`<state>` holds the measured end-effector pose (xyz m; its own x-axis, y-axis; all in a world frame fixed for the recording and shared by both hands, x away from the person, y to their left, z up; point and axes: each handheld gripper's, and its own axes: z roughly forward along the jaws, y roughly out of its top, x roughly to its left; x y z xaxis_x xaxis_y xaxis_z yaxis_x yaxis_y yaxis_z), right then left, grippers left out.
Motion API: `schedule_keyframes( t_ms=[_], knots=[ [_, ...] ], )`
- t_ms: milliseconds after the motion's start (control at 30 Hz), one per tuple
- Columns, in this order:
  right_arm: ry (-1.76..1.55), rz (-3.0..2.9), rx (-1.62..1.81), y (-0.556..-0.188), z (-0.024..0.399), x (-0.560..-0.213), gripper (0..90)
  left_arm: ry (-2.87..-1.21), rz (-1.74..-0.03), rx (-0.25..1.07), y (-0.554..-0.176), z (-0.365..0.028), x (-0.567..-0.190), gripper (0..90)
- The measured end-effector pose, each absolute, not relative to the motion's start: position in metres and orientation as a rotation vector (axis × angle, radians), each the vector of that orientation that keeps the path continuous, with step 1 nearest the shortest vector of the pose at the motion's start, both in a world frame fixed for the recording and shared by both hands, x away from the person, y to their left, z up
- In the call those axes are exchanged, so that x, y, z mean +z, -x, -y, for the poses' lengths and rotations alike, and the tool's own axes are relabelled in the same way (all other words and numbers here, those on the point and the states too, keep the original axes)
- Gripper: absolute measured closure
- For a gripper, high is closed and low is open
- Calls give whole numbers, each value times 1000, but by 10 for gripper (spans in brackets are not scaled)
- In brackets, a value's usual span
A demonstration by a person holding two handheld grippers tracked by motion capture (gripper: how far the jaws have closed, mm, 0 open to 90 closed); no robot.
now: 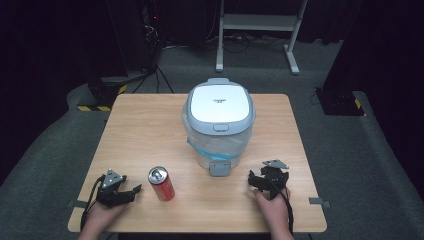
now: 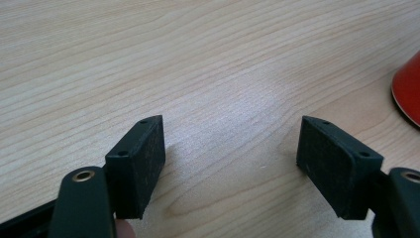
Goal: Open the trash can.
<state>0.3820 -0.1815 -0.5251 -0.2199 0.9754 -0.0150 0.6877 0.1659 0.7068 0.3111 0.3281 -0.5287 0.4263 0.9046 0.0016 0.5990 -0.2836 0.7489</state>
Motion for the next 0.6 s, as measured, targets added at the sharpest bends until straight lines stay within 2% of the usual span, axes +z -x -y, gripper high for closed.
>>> schedule_keyframes(
  t_ms=[600],
  knots=[
    [-1500, -2054, 814, -374, 181, -522, 111, -2002, -1264, 560, -311, -328, -529, 240]
  ],
)
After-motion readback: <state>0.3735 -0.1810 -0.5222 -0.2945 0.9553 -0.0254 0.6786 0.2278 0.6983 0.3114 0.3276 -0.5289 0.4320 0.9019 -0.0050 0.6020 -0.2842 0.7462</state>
